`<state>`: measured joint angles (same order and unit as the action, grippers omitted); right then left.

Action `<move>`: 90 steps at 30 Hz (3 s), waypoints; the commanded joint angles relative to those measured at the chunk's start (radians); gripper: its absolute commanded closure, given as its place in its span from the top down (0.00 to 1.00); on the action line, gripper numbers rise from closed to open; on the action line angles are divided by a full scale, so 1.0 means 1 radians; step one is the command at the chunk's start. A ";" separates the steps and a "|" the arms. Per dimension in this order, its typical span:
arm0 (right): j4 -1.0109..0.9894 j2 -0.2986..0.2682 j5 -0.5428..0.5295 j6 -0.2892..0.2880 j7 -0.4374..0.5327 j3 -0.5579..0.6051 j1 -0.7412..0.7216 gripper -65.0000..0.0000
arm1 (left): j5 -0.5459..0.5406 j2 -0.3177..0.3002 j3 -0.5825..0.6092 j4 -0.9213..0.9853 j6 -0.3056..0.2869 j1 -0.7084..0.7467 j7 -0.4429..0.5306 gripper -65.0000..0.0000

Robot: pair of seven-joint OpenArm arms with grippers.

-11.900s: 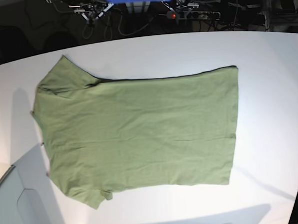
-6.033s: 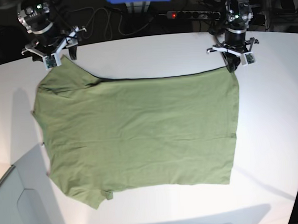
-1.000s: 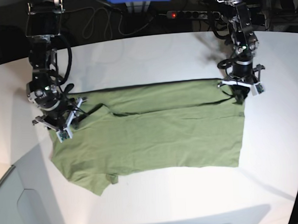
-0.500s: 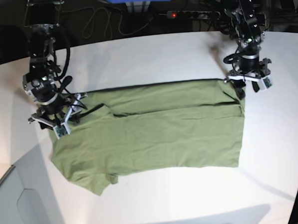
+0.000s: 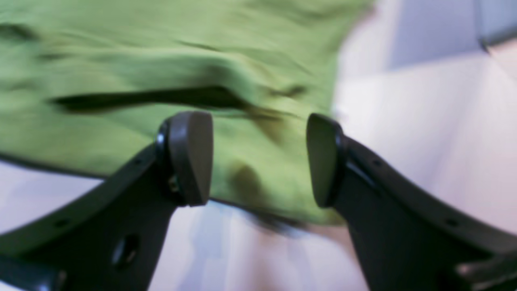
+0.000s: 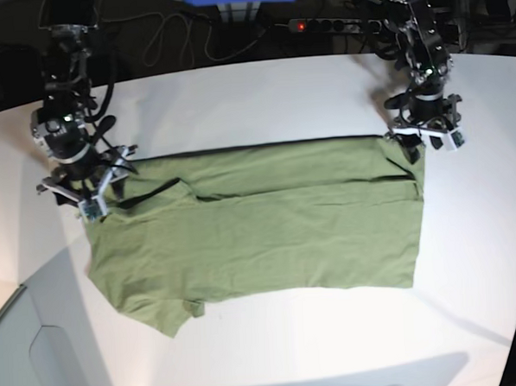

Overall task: Fold the T-shirt properly
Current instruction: 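Drag the held shirt edge back toward the robot with both grippers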

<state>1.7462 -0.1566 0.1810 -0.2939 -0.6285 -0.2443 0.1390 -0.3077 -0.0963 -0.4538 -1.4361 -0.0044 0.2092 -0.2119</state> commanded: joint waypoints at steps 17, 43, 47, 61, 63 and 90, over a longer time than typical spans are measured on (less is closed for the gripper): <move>-0.107 -0.019 -0.004 -0.118 0.025 -0.145 0.000 0.61 | -0.005 -0.003 -0.003 0.025 0.004 -0.001 0.019 0.00; -0.288 -0.062 -0.004 -0.212 0.017 -0.183 -0.005 0.01 | -0.005 -0.003 -0.007 0.027 0.005 0.032 0.019 0.00; -0.225 -0.080 -0.004 -0.213 0.016 -0.185 0.011 0.00 | -0.005 -0.003 -0.010 -0.039 0.007 0.059 0.019 0.00; 0.024 -0.079 -0.002 -0.215 -0.144 -0.178 -0.085 0.00 | 0.005 -0.009 -0.012 -0.145 0.013 0.025 0.018 0.00; 0.004 -0.079 -0.002 -0.215 -0.162 -0.178 -0.112 0.00 | 0.005 -0.009 -0.012 -0.151 0.013 0.012 0.016 0.00; 0.082 -0.084 -0.004 -0.216 -0.090 -0.185 0.185 0.00 | -0.005 0.054 -0.030 -0.372 0.010 0.304 -0.068 0.00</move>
<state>1.8080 -0.2249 0.1806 -0.5037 -0.7357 -0.4213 0.3302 -0.3111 -0.0319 -0.4732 -1.7844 0.0029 0.5072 -0.3099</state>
